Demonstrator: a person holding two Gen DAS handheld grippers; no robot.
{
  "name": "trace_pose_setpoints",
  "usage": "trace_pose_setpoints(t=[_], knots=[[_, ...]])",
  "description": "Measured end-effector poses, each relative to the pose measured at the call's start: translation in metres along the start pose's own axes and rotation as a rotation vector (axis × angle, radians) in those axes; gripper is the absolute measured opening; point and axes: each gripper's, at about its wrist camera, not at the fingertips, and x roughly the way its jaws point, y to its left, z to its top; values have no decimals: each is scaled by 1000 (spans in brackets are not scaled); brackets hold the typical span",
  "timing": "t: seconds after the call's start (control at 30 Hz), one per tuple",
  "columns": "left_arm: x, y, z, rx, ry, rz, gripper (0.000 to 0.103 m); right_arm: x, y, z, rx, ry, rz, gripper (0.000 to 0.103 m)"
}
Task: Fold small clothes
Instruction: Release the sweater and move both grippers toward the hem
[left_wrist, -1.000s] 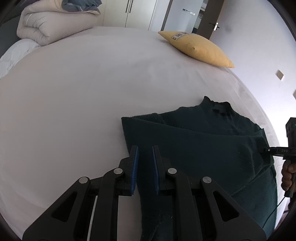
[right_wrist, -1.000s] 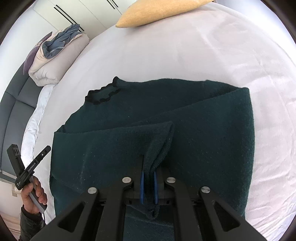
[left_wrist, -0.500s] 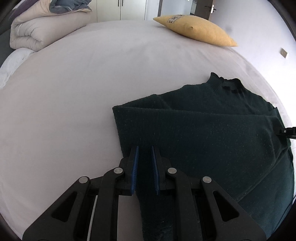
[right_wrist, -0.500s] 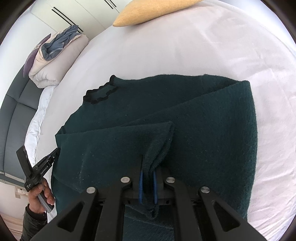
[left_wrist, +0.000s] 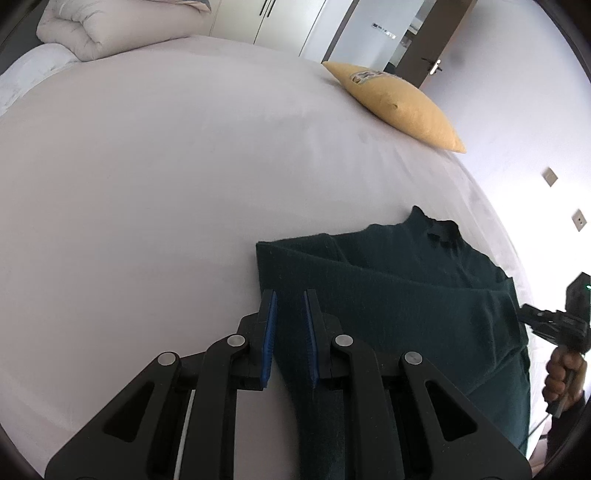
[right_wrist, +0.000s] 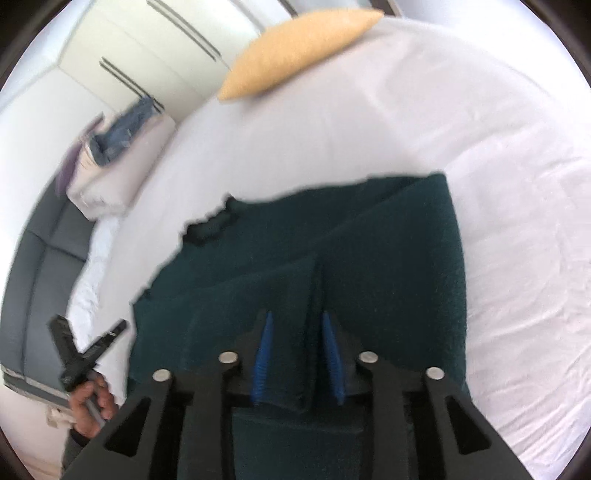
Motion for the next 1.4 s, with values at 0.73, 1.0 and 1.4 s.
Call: trace_pose_setpoints(t=[0.73, 1.0, 1.4], knots=[[-41, -48, -106, 229, -9, 159, 14, -2, -11, -52, -18, 13, 18, 41], [-108, -57, -159, 164, -25, 113, 14, -70, -24, -95, 26, -50, -8, 54], [-187, -54, -278, 17, 52, -22, 20, -167, -55, -221, 91, -125, 28, 60]])
